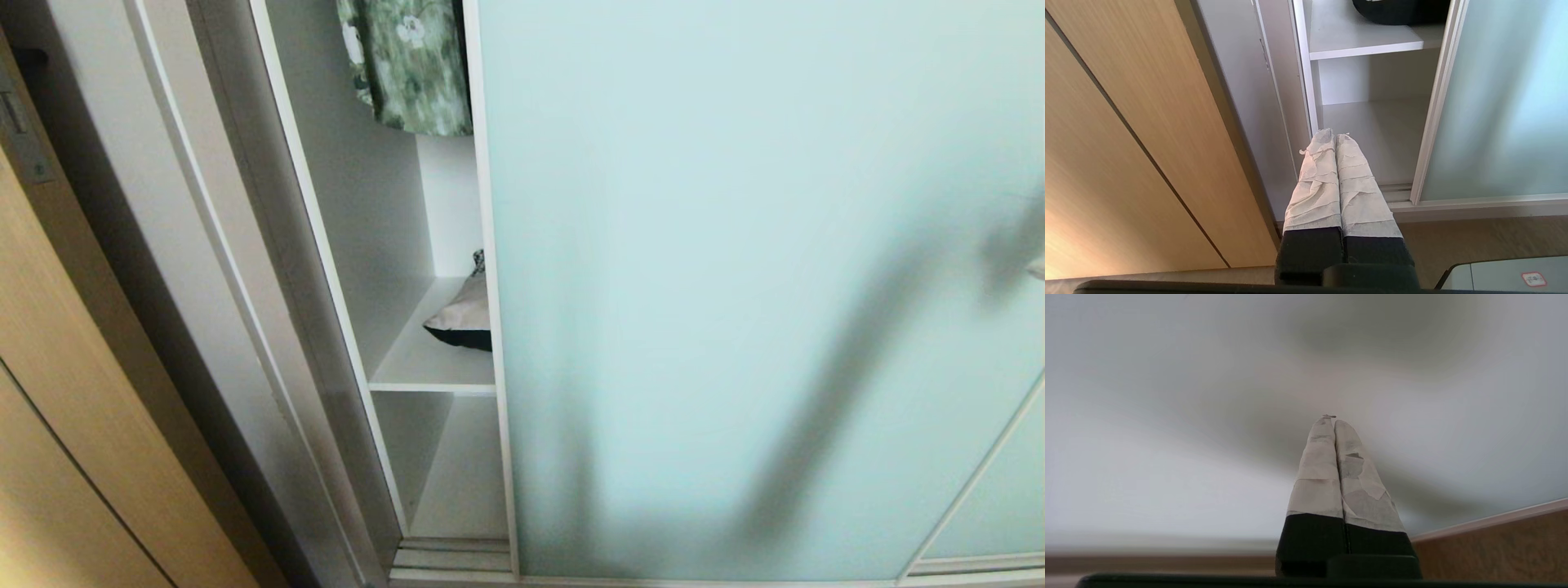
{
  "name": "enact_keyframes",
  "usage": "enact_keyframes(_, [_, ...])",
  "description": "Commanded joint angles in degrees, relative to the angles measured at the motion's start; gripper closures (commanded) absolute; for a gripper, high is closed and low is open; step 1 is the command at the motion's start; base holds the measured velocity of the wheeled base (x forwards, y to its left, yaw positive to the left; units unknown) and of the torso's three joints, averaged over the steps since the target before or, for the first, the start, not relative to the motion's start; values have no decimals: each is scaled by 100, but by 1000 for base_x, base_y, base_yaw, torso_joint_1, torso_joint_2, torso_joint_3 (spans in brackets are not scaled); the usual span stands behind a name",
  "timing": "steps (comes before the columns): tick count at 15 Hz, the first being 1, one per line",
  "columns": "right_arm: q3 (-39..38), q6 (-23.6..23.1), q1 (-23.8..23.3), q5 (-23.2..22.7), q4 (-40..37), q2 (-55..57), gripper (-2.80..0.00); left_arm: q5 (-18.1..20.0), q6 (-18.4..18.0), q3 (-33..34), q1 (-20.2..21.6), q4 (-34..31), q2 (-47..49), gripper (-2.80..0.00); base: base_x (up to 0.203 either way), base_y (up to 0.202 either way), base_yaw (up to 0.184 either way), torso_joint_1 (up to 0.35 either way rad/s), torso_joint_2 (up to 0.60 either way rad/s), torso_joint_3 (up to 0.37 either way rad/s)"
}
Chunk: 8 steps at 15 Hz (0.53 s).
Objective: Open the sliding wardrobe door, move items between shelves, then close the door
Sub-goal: Close the door
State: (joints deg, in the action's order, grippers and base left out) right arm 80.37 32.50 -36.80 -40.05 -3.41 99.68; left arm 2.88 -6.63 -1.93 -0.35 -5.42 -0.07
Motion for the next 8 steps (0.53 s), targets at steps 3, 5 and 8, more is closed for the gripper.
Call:
enact_keyframes(3, [-66,48,-628,-53,21,-727,0,2,-5,-1,0,-2,7,0,0,0,0,0,0,0])
enact_keyframes(5, [194,36,-1353,-42,81,-775,0,2,-5,-1,0,-2,7,0,0,0,0,0,0,0])
enact_keyframes(8, [450,18,-2295,39,939,-419,0,2,-5,-1,0,-2,7,0,0,0,0,0,0,0])
